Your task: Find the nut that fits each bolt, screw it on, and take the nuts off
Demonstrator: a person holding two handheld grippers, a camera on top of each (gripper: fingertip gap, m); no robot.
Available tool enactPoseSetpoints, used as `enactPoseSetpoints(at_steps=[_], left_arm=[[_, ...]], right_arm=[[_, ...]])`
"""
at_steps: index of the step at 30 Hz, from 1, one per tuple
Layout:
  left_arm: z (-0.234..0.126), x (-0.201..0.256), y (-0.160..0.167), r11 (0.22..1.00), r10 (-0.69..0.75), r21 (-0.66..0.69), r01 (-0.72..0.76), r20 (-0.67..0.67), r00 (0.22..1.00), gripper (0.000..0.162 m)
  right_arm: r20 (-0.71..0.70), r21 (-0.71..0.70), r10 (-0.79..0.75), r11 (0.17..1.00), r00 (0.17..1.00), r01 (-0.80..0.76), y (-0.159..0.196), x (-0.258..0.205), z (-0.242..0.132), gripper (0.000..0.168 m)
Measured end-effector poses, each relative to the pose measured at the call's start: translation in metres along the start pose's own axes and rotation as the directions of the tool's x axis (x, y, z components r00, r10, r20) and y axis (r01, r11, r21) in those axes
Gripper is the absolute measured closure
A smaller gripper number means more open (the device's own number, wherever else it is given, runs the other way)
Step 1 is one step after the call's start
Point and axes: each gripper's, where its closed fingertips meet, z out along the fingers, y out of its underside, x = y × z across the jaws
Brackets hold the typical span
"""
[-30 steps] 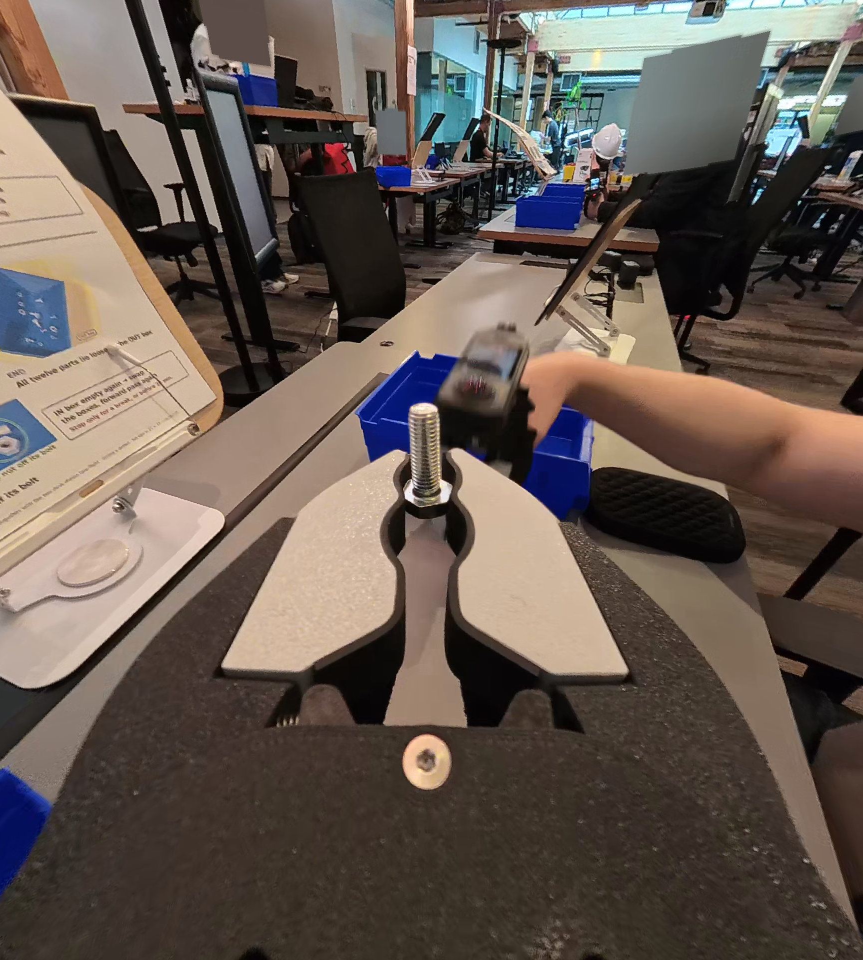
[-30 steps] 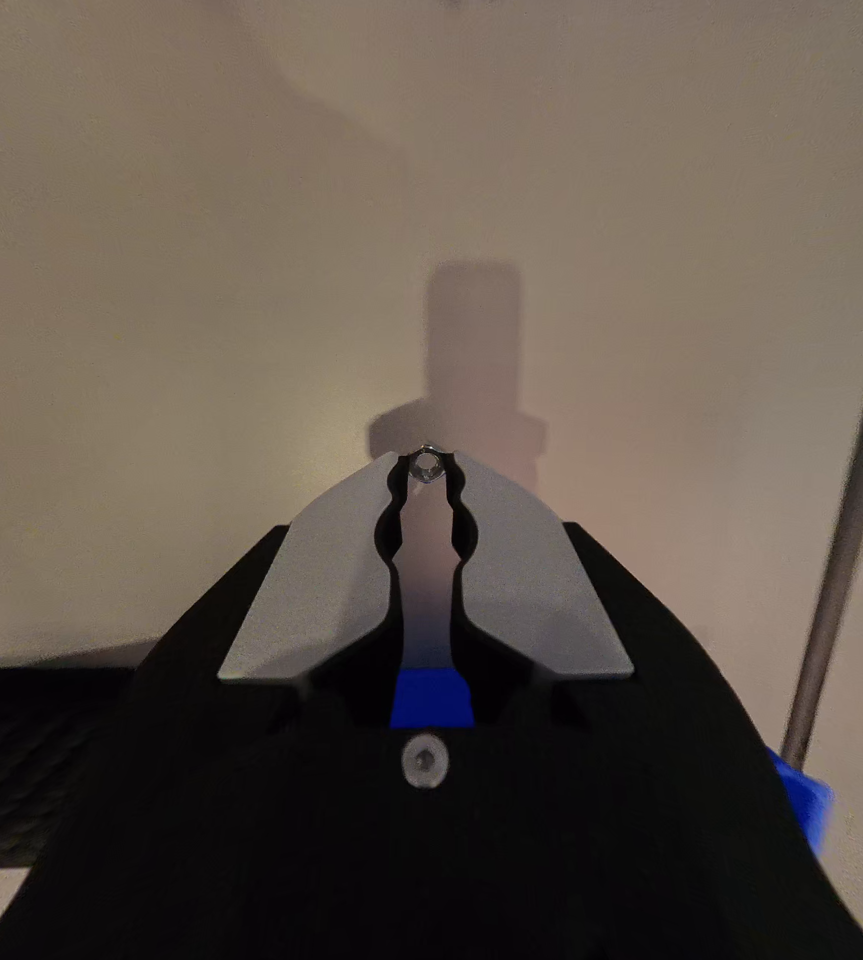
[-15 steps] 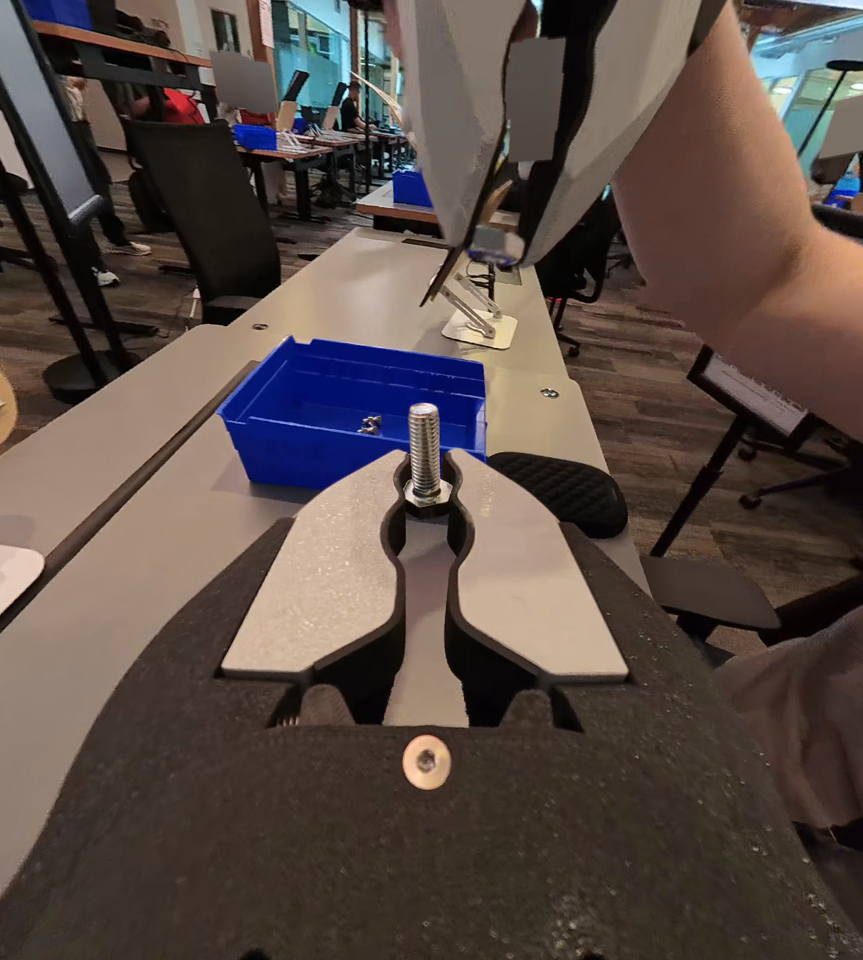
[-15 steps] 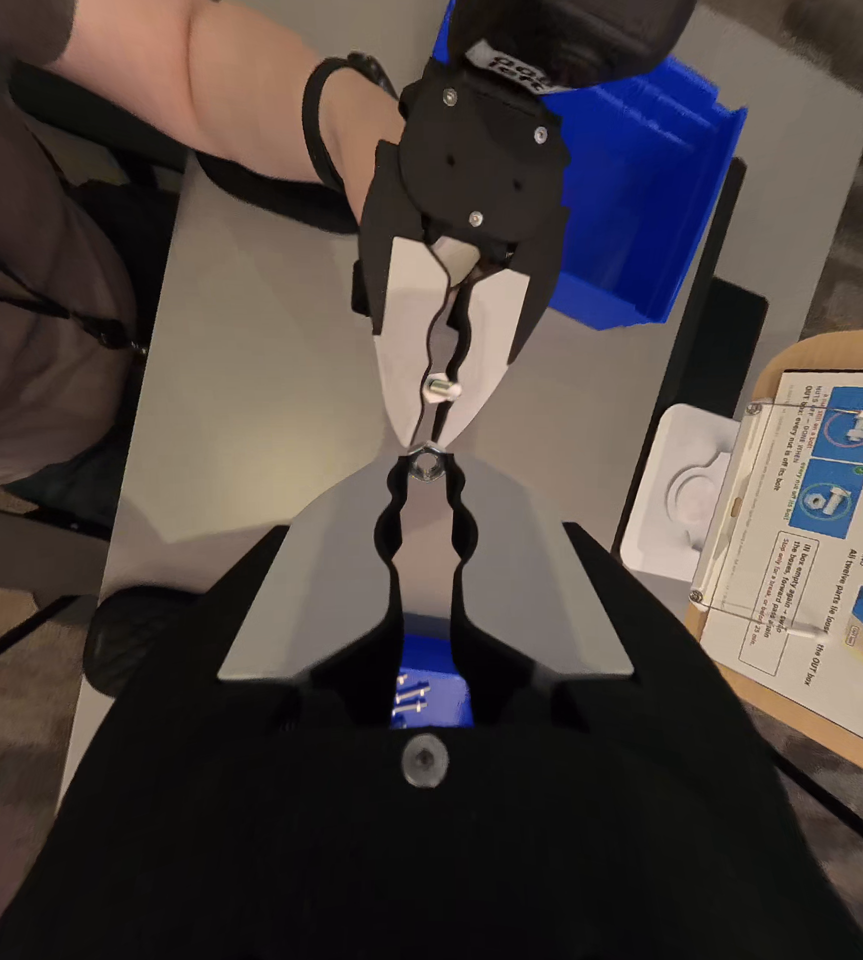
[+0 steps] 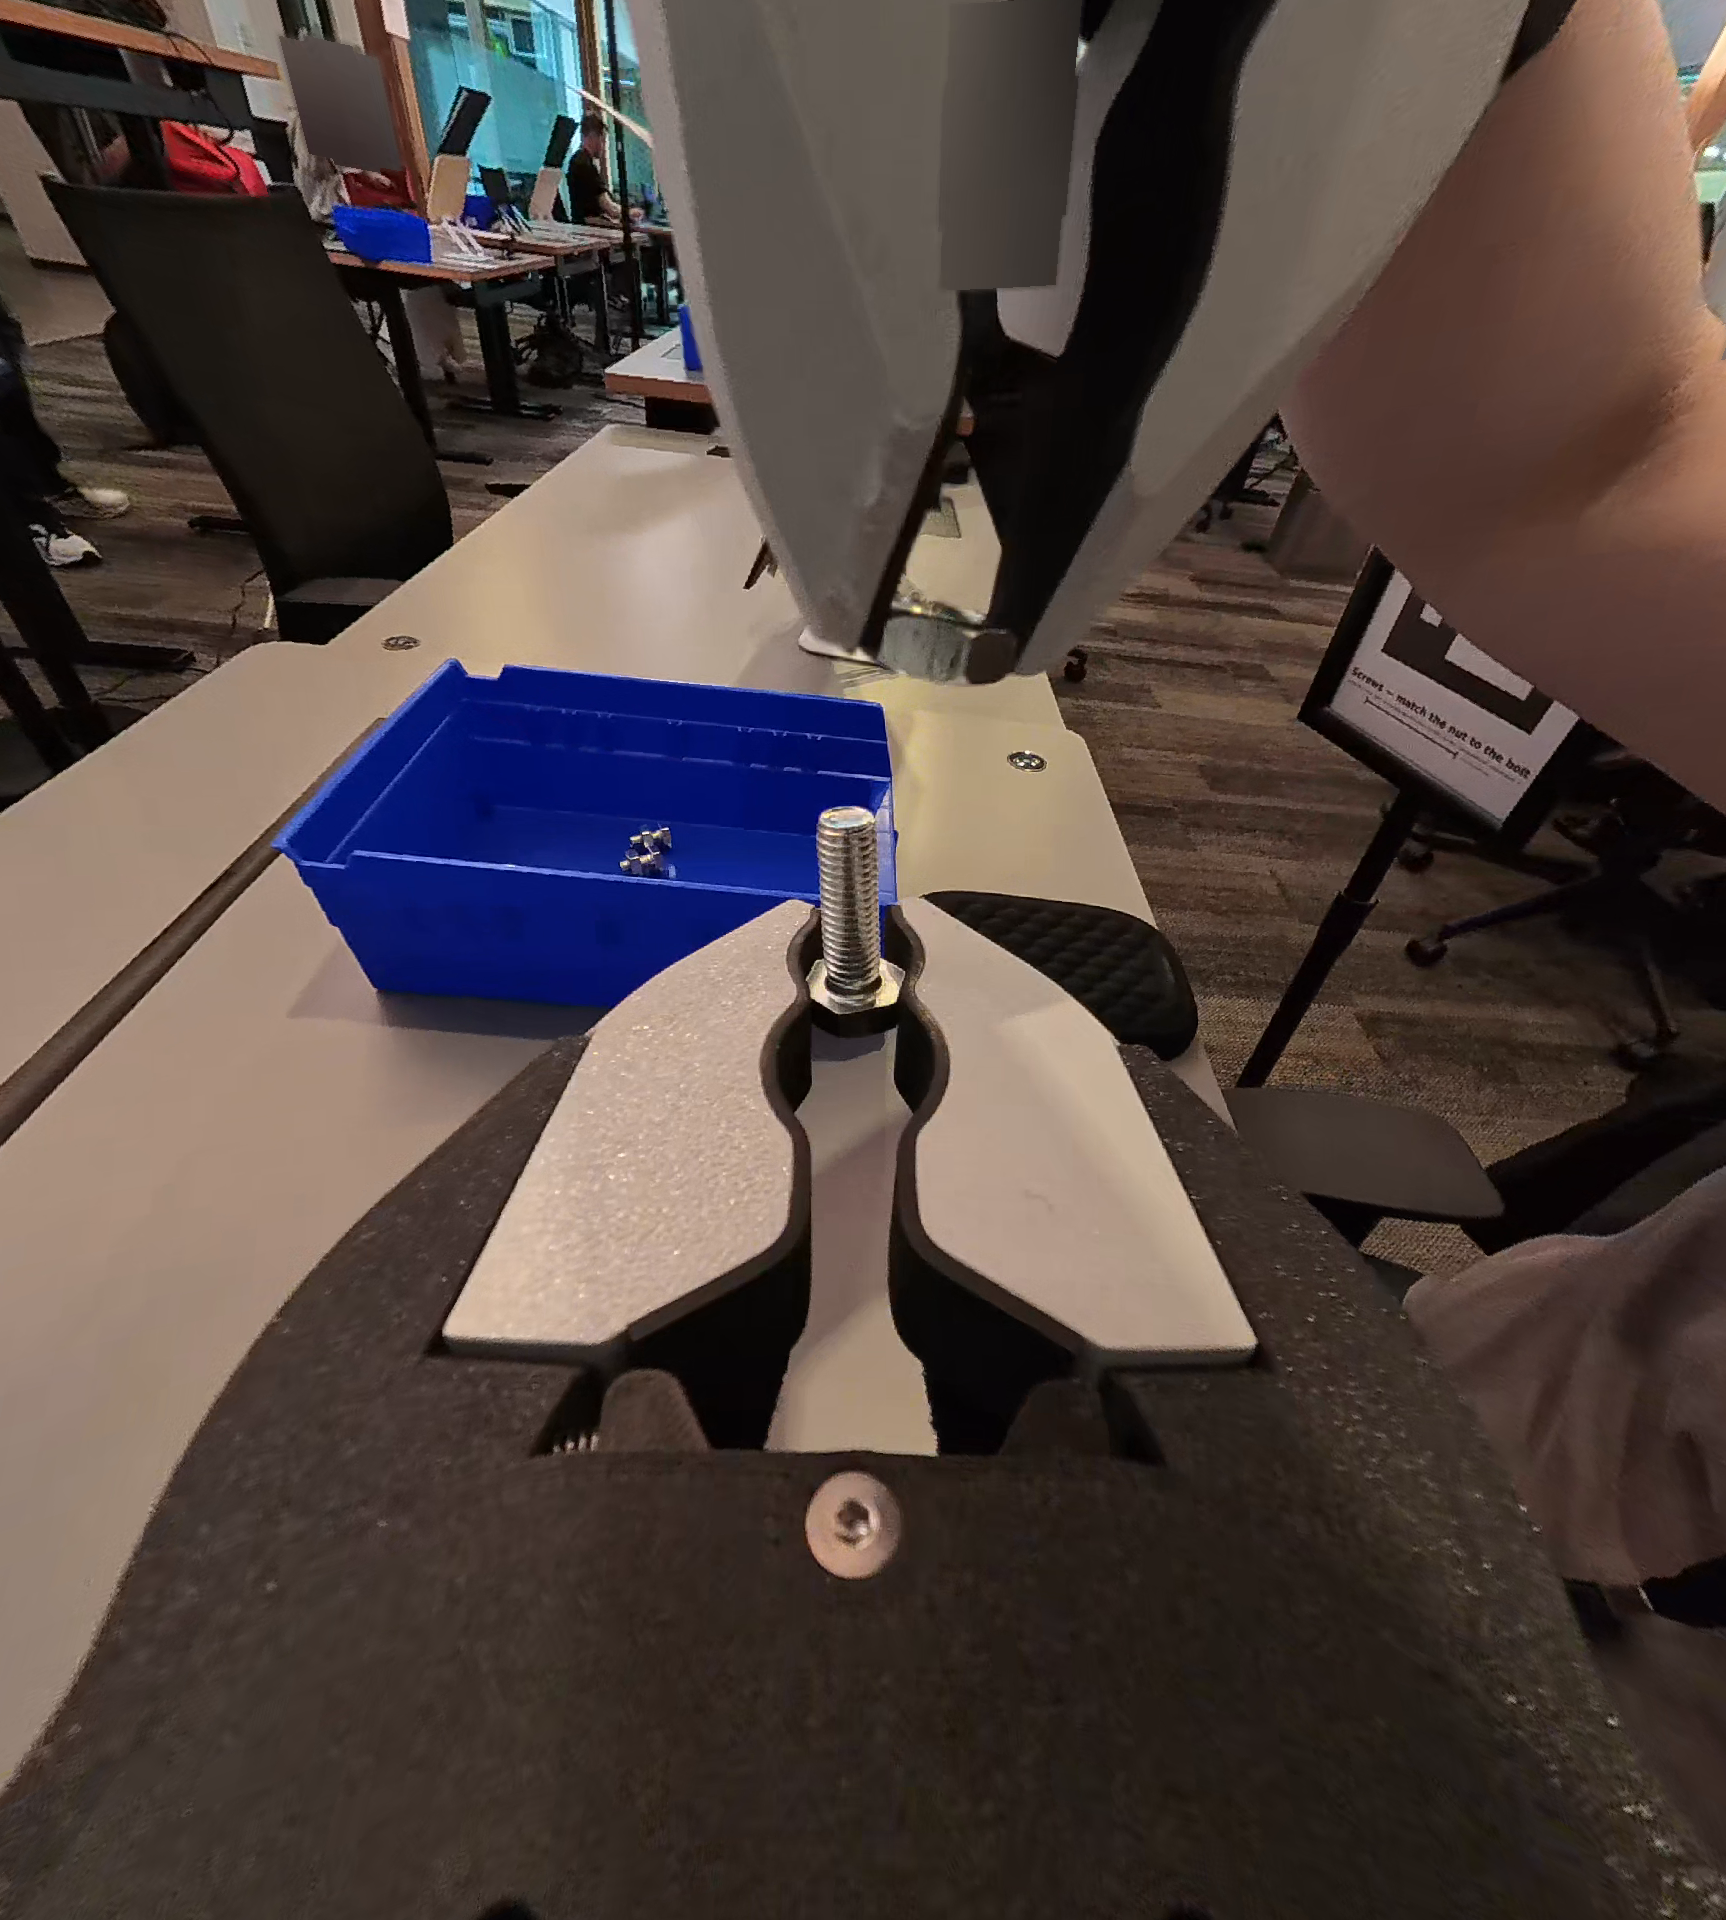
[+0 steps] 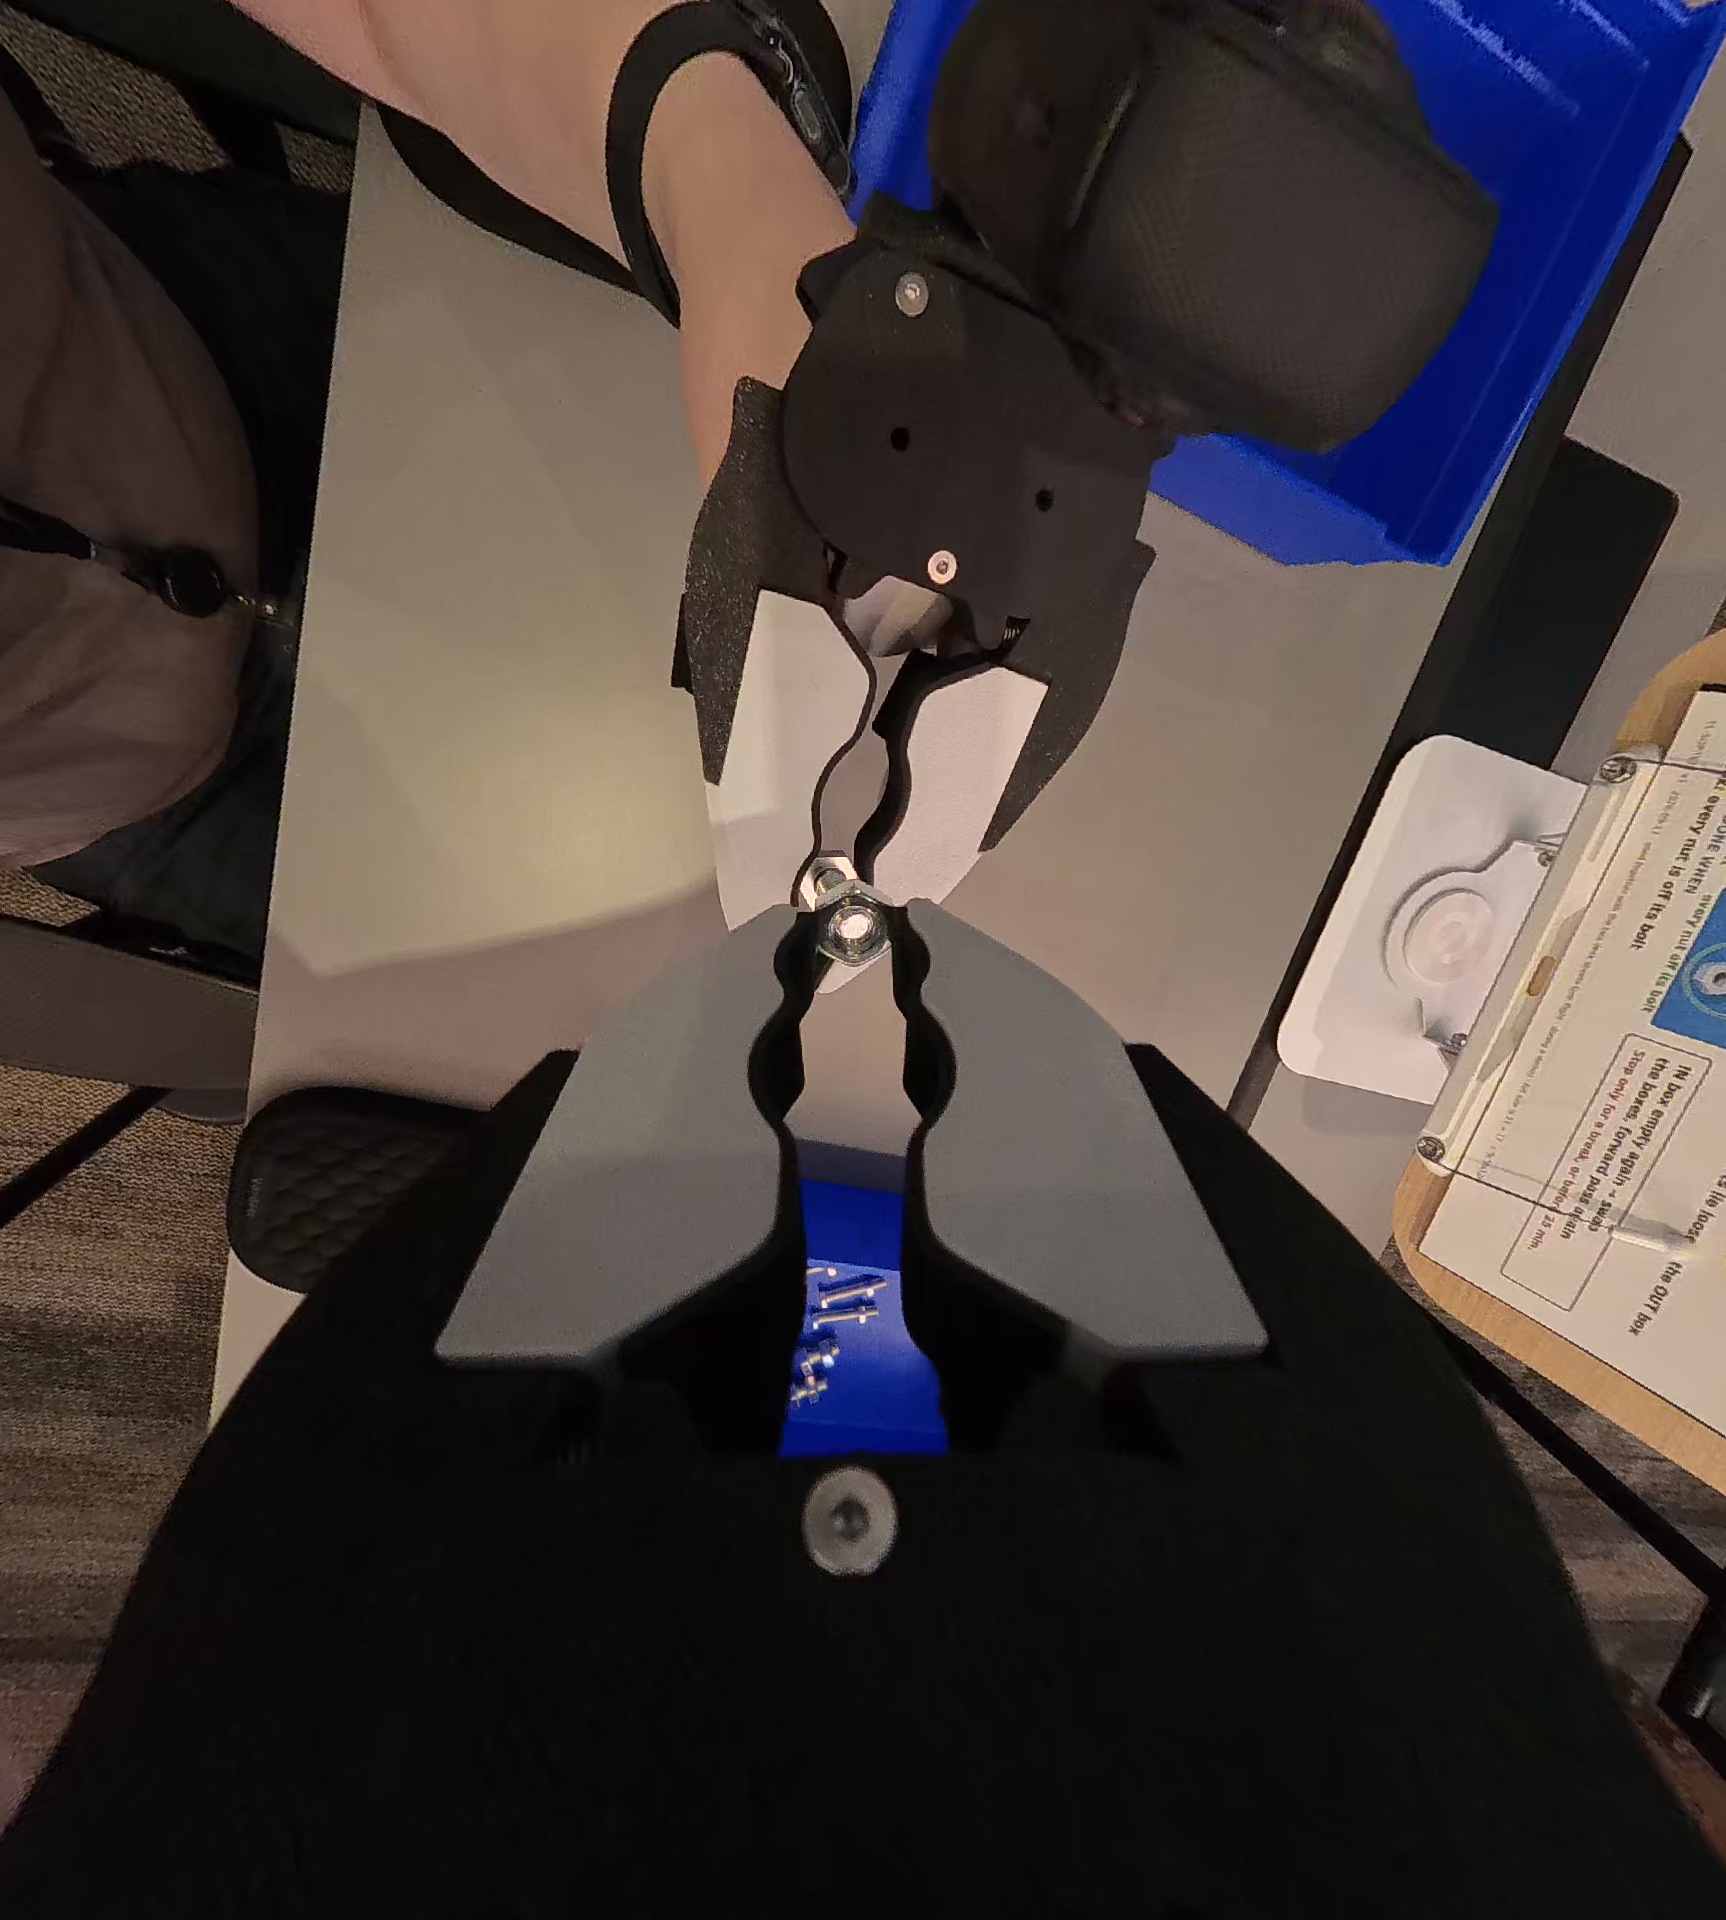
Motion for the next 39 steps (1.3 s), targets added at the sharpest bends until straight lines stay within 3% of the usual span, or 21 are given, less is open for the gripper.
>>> enactPoseSetpoints(at_steps=[30,39], left_arm=[[0.006,0.000,0.007,1.000,0.020,-0.016,-0.020,-0.018,1.000,0.151],[0.002,0.003,0.004,0.999,0.040,-0.018,-0.040,-0.018,0.999,0.151]], right_arm=[[-0.013,-0.028,0.007,1.000,1.000,-0.007,0.021,0.005,0.006,0.153],[0.052,-0.051,-0.026,0.998,0.998,0.028,0.015,-0.007,0.014,0.152]])
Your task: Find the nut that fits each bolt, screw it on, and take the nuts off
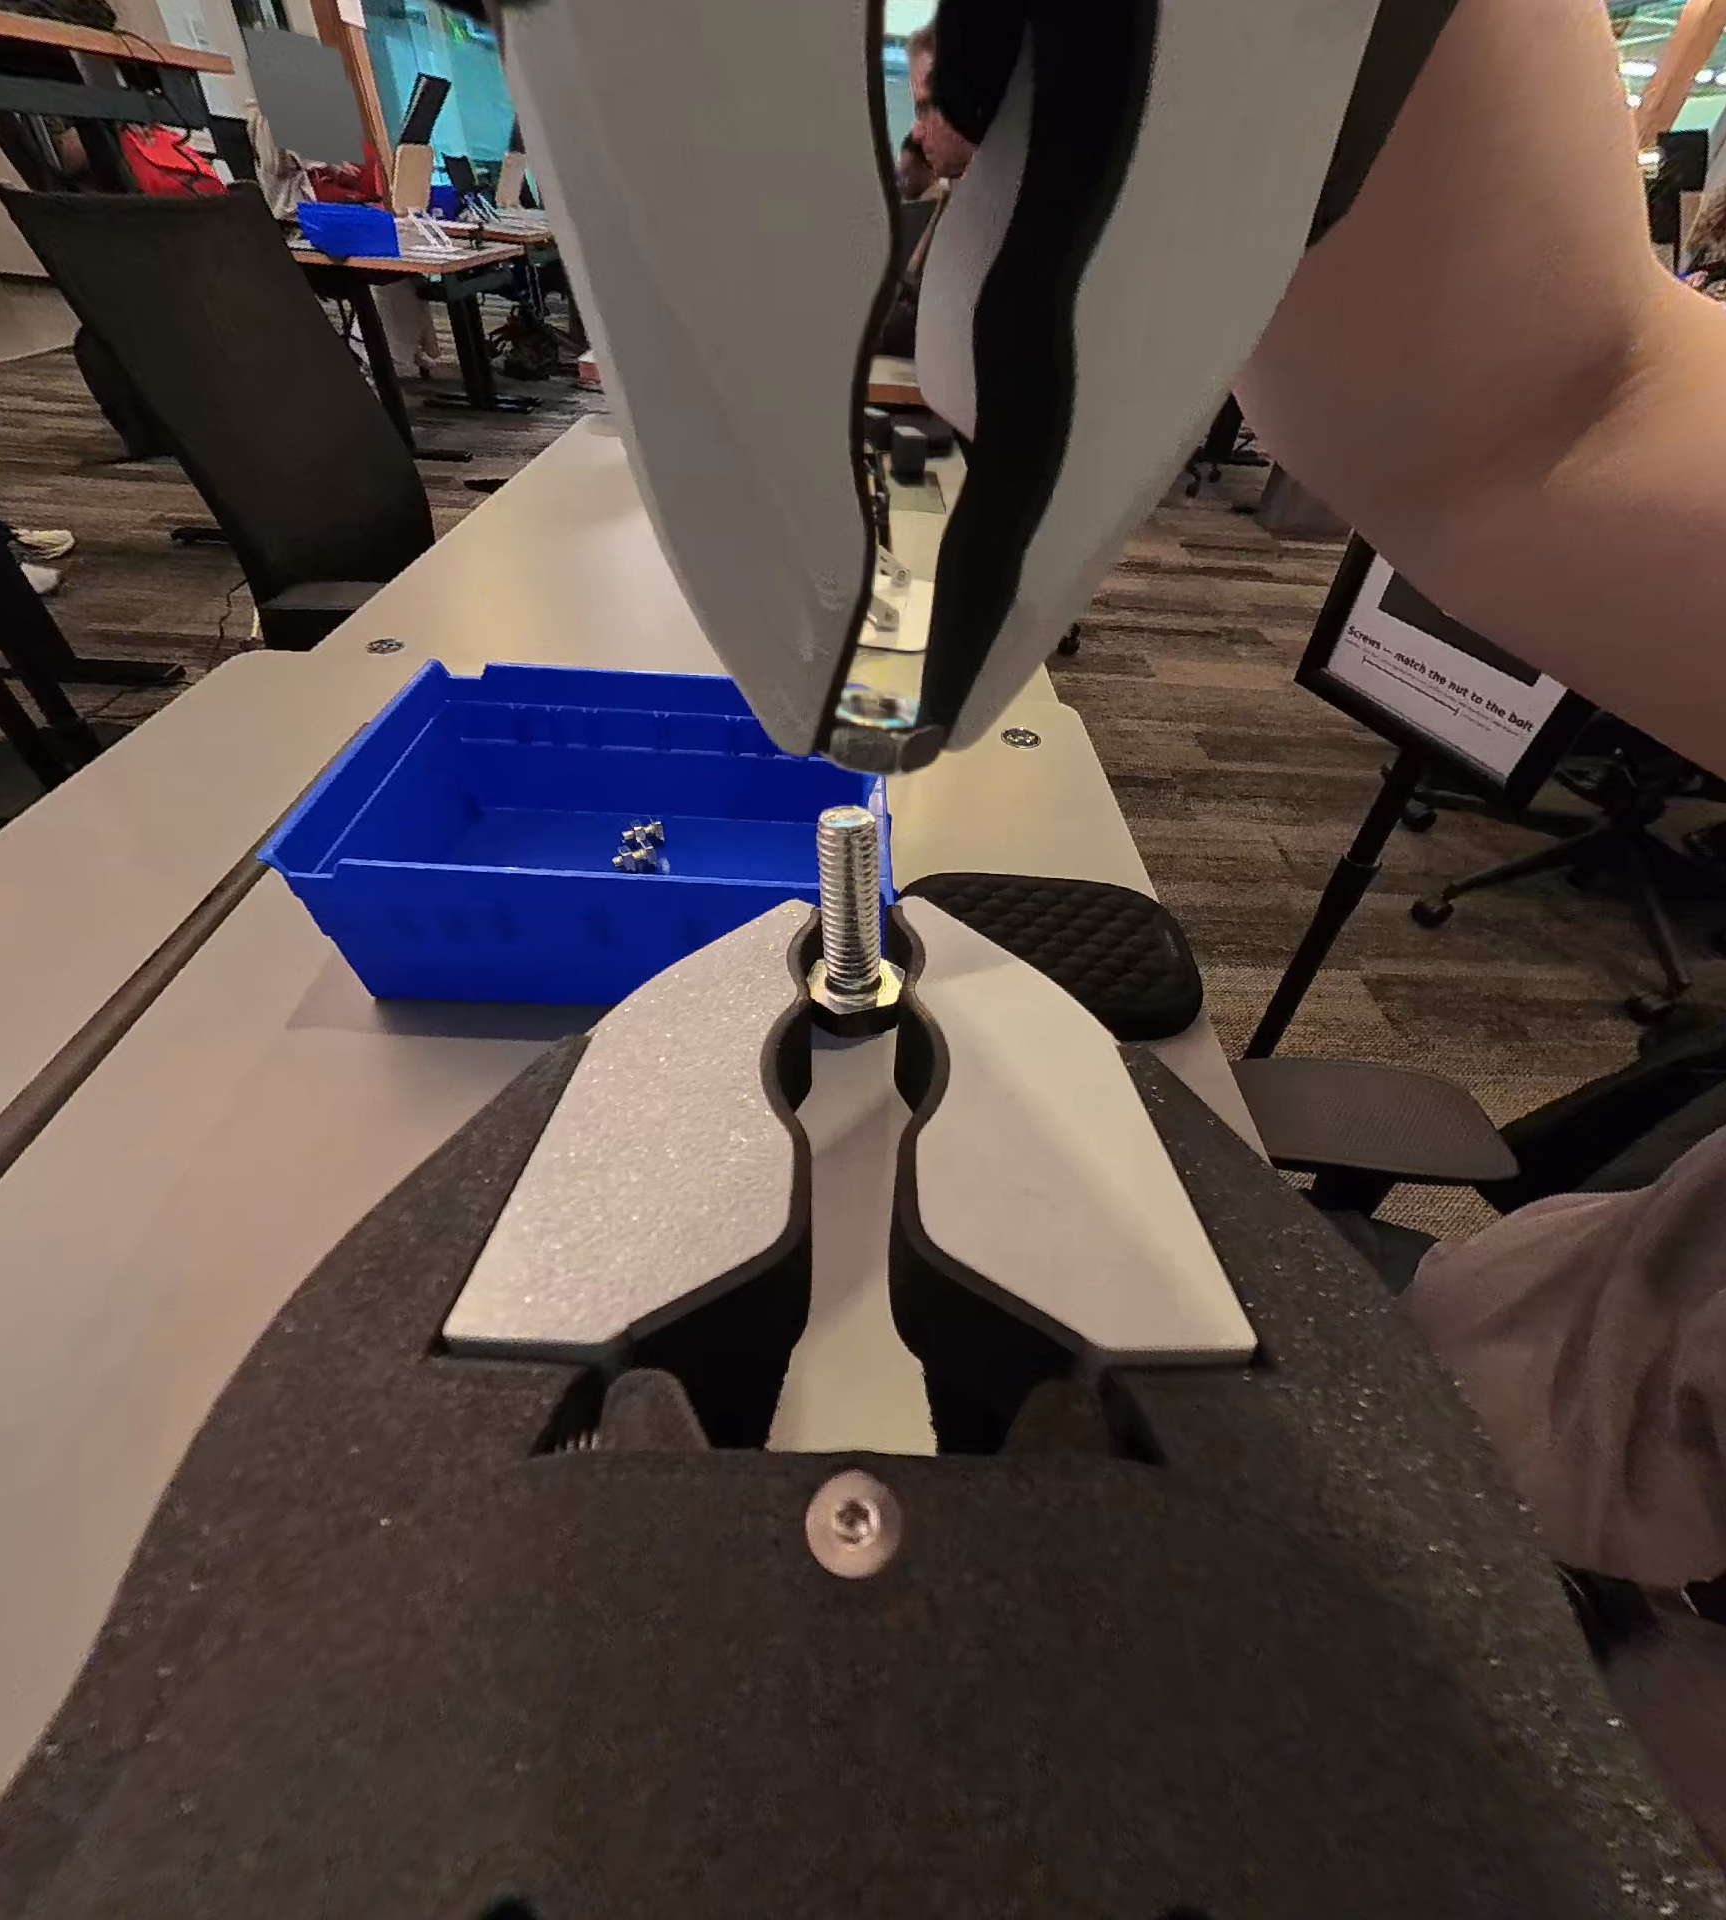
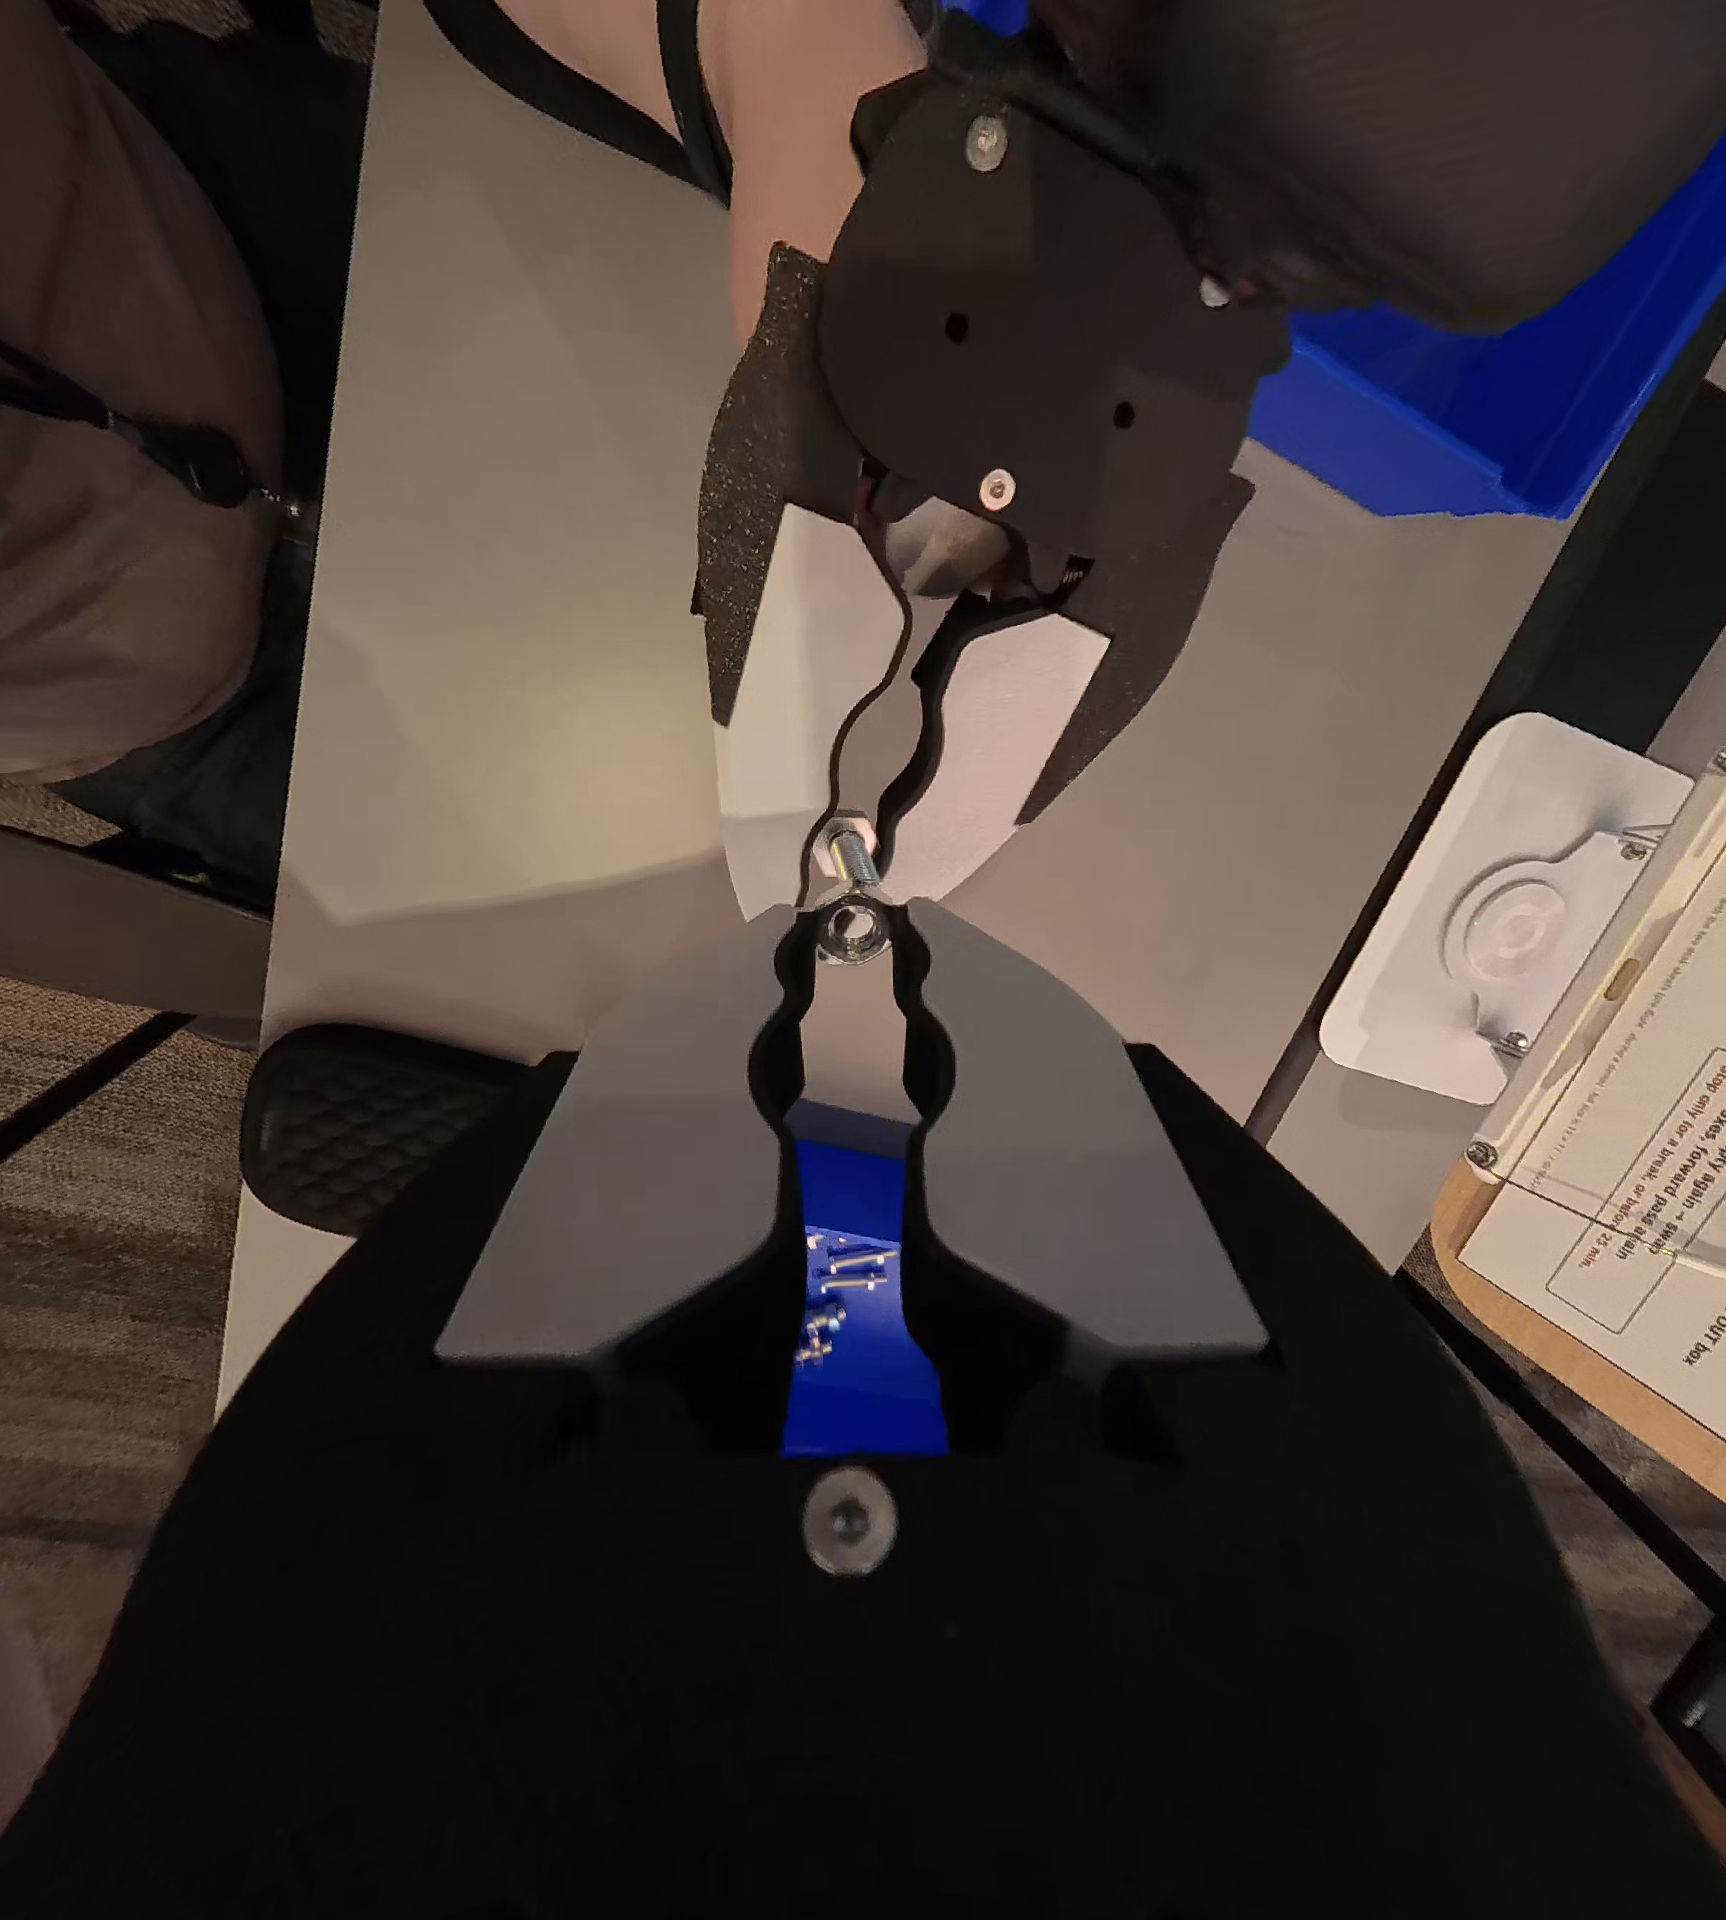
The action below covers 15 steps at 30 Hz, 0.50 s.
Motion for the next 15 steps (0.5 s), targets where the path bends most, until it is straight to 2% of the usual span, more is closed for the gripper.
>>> enactPoseSetpoints(at_steps=[9,15], left_arm=[[-0.0013,0.0038,-0.0022,1.000,0.017,0.000,-0.017,-0.006,1.000,0.151],[-0.0019,0.0097,-0.0040,0.998,0.070,0.007,-0.070,-0.025,0.997,0.151]], right_arm=[[-0.010,-0.054,-0.029,0.998,1.000,0.029,0.0002,-0.0012,0.0069,0.152],[0.020,-0.035,-0.043,0.998,0.999,0.044,-0.0036,-0.0070,0.0054,0.152]])
